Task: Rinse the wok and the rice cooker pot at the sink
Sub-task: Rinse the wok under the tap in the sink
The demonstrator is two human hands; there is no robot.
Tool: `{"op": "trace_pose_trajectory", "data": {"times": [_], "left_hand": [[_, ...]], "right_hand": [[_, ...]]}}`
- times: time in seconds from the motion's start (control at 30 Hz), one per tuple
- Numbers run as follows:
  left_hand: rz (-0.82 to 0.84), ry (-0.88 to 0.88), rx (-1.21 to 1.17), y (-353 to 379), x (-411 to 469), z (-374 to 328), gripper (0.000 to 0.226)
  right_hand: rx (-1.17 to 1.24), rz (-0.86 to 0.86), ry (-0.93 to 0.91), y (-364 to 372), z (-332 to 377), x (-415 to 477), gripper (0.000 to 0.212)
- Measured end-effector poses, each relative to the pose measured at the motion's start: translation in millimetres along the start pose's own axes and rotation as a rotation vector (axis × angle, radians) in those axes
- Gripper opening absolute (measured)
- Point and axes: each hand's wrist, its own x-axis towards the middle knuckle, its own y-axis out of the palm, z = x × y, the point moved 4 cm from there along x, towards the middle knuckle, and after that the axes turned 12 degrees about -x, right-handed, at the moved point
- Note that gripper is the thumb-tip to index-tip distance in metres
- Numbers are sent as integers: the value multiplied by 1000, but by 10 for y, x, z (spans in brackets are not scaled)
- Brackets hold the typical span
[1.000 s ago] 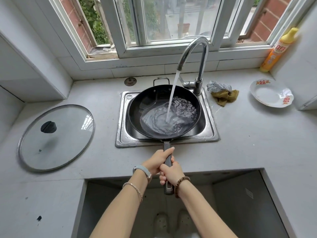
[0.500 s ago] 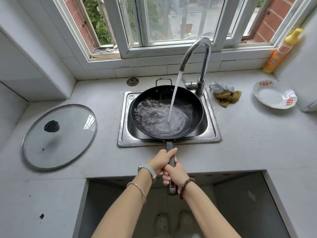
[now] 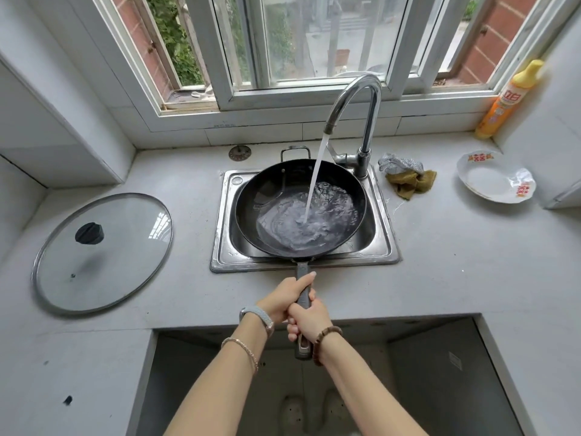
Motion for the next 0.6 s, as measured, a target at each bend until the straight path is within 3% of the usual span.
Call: {"op": "trace_pose_trajectory", "data": {"times": [0.2,0.47,0.6], "left_hand": [[60,-13,-104,-61,-30,-12,38],[-68,36,114,151,-85,-83,45],[-99,41,141,221,-96,-91,42]], "right_hand": [[-61,-59,-2,98,12,-3,17],[96,115,7,-143,-11,-43,15],[54,124,4,-235,-4,-57,11]]}}
